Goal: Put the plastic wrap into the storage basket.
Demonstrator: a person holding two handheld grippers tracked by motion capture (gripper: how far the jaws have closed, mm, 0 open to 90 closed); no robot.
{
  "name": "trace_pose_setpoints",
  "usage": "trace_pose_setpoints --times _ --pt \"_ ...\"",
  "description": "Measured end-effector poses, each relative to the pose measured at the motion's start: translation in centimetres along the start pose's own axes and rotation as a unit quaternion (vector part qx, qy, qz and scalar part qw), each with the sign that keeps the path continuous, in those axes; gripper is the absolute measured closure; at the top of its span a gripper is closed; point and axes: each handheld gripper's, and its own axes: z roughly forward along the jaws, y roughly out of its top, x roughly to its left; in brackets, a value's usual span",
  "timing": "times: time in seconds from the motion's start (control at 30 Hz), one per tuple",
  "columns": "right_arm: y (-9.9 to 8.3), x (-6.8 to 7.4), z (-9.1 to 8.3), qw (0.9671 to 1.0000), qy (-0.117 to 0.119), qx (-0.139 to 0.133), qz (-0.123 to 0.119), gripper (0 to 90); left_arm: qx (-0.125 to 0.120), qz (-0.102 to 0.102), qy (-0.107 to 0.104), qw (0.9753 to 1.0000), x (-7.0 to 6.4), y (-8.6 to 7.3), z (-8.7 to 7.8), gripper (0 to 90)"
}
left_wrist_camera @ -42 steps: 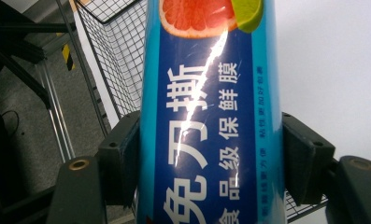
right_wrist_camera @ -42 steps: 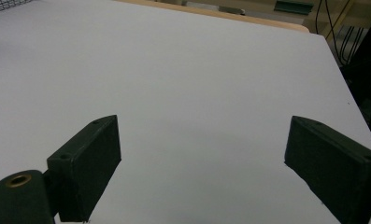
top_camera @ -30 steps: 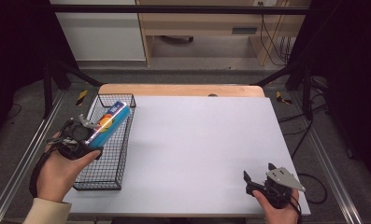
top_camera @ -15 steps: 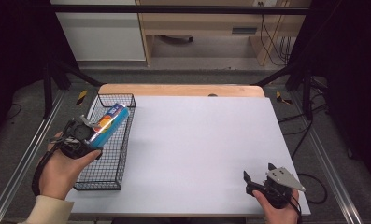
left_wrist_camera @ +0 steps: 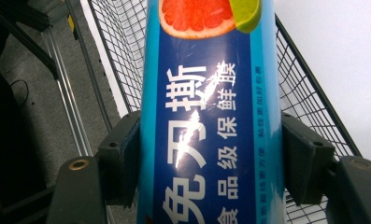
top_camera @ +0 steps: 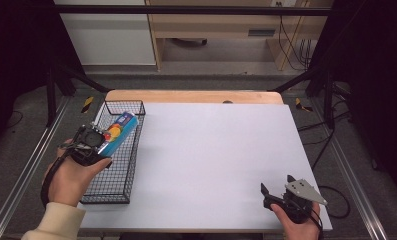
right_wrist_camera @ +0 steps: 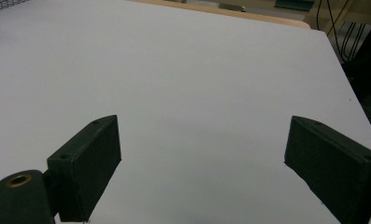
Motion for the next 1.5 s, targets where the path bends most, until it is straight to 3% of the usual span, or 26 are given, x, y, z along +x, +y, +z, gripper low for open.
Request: trace_pose_setpoints --times 0.5,1.2,1.5 --pt "0.0 0.0 0.0 1.0 0.002 0.002 0.0 11.1 0.029 -0.008 0.01 0.9995 0.2 0.5 1.2 32.1" --pt "0.0 0.0 0.0 1.0 0.003 0.002 0.0 11.1 0.046 -0.027 0.009 0.9986 0.5 0.5 2.4 32.1" --pt "0.0 -0.1 0.0 1.0 0.004 -0.001 0.0 11.1 0.054 -0.025 0.01 0.9982 0.4 0.4 2.6 32.1"
